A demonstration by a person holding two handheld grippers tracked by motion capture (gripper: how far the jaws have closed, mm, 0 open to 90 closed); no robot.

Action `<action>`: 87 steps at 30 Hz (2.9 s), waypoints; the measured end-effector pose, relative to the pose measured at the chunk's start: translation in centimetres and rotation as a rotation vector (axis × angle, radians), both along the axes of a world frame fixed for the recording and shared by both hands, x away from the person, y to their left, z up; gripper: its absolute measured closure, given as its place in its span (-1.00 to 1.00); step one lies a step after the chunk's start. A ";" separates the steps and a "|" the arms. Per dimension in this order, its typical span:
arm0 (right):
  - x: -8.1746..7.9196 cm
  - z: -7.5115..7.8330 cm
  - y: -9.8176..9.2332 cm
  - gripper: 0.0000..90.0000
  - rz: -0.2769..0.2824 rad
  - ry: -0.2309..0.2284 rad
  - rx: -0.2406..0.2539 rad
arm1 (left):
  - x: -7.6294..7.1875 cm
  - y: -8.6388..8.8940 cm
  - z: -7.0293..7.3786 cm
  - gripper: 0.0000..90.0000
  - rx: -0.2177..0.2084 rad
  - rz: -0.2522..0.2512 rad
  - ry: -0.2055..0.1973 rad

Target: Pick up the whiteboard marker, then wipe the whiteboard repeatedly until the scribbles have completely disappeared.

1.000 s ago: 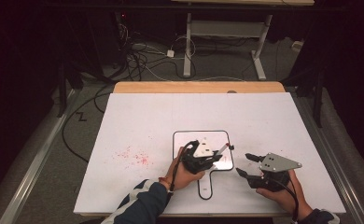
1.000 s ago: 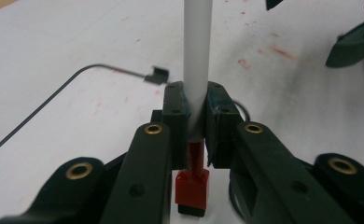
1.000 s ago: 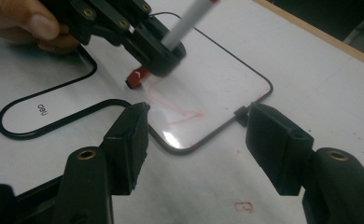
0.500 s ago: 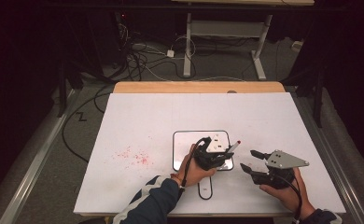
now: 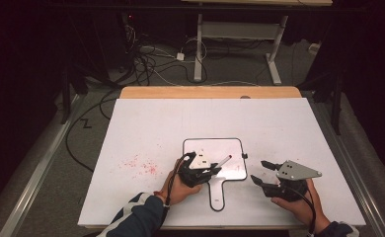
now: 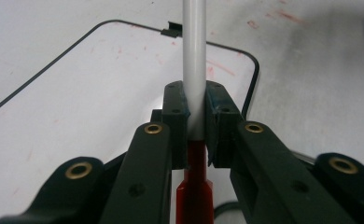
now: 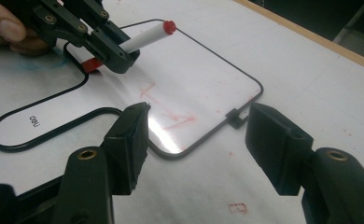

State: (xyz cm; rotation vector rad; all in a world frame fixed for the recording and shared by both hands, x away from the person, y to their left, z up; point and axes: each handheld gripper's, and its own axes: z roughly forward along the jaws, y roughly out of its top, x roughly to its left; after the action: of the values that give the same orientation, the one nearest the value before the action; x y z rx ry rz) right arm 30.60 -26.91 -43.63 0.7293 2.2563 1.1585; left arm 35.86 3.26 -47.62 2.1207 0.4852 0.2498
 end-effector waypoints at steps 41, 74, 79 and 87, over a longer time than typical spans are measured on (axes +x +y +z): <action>3.8 2.0 3.7 0.80 0.037 0.098 0.283 | -0.9 -2.2 2.0 -0.13 -0.018 0.003 -0.083; 3.8 1.5 1.7 0.80 0.043 0.144 0.253 | -6.0 13.7 0.8 -0.57 0.090 0.300 -0.079; 3.5 1.7 2.5 0.80 0.054 0.131 0.220 | -5.9 13.8 0.8 -0.57 0.087 0.295 -0.076; 4.0 2.3 -0.1 0.80 -0.015 0.147 0.191 | -5.9 13.8 0.8 -0.57 0.087 0.293 -0.075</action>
State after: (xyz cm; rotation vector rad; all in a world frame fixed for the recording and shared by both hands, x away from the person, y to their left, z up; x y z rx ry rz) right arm 34.58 -27.05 -41.33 0.9312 2.2746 1.3679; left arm 29.94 17.03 -46.81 2.1109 0.7526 0.5239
